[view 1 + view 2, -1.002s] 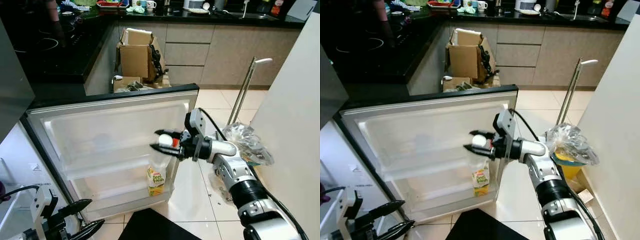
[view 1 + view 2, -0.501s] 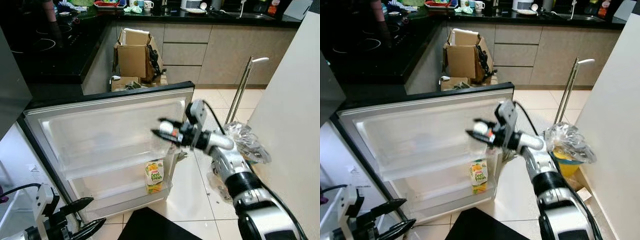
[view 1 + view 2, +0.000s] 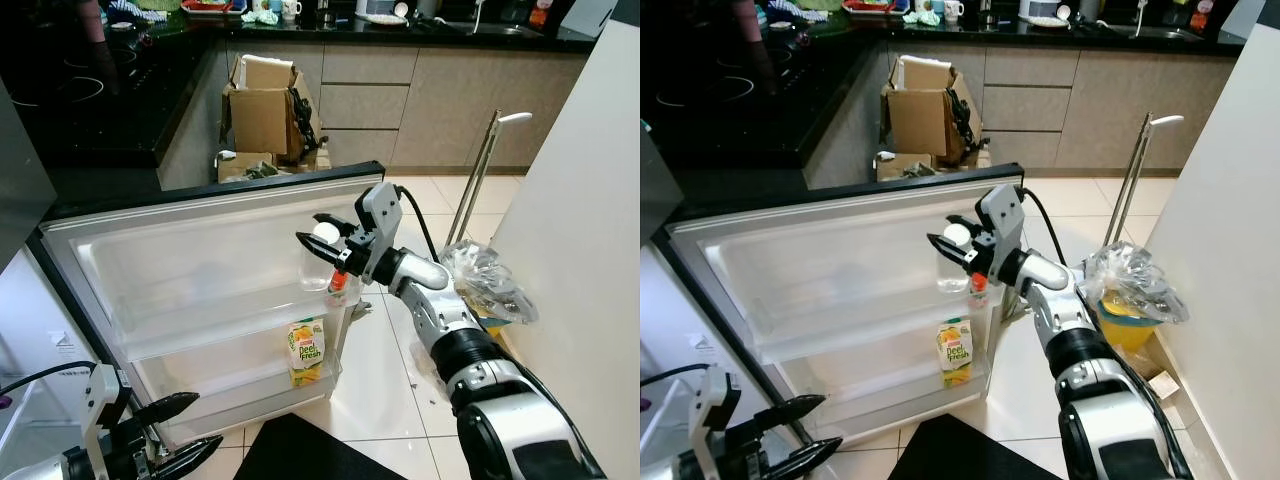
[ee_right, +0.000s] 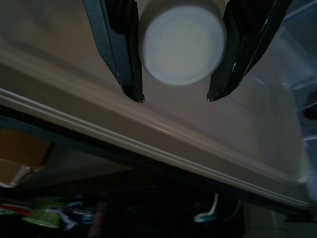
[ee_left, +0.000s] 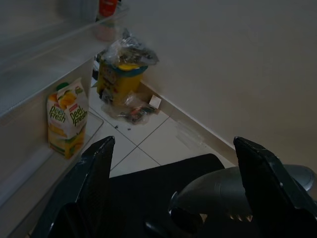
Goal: Restocking fridge
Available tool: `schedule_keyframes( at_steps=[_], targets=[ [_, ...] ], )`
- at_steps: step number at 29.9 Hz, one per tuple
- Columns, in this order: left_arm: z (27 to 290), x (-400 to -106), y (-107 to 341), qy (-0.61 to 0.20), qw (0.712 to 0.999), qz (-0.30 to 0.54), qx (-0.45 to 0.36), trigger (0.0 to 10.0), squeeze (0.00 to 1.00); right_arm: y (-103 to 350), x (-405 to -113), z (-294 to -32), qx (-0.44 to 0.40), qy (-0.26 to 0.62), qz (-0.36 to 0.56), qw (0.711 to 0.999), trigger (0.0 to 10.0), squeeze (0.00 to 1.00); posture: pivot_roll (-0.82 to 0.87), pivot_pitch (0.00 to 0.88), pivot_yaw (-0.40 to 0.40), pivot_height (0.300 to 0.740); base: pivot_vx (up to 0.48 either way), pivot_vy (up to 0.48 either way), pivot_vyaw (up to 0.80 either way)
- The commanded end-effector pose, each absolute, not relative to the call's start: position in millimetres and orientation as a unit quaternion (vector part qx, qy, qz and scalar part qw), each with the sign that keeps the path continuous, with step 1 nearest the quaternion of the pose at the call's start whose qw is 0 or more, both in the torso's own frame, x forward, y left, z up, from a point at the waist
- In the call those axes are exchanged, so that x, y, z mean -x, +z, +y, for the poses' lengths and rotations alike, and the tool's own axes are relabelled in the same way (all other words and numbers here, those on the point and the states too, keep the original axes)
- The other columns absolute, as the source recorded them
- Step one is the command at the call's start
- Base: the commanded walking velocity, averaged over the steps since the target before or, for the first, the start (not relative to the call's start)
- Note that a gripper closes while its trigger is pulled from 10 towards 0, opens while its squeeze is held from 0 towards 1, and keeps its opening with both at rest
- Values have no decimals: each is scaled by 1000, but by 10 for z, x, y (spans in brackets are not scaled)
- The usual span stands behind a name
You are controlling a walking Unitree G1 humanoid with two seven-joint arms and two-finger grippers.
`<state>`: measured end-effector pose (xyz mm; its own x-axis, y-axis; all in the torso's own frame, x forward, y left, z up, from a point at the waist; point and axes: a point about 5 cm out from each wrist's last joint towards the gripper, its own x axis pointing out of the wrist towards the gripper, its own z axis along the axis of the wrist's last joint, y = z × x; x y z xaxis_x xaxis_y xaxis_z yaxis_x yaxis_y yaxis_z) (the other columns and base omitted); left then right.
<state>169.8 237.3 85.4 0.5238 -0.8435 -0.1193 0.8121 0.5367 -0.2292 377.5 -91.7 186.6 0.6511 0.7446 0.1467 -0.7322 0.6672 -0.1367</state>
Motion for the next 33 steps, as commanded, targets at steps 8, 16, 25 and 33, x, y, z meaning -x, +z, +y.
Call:
schedule_keyframes(
  at_steps=[8, 16, 25, 33],
  targets=[
    [2374, -1643, 899, -490, 861, 119, 67, 10000, 0, 1897, -3818, -831, 51, 364, -110, 923, 10000, 0, 27, 53, -50, 740, 0, 0, 0],
    [2400, -1630, 934, -492, 860, 122, 61, 10000, 0, 1758, -3794, -761, 53, 360, -93, 927, 10000, 0, 32, 62, -45, 740, 0, 0, 0],
    [2403, -1615, 954, -493, 859, 124, 60, 10000, 0, 1707, -3783, -662, 48, 358, -86, 929, 10000, 0, 34, 72, -45, 740, 0, 0, 0],
    [2409, -1593, 969, -493, 859, 125, 60, 10000, 0, 1687, -3789, -630, 80, 339, -86, 933, 10000, 0, 43, 77, -46, 740, 0, 0, 0]
  ],
)
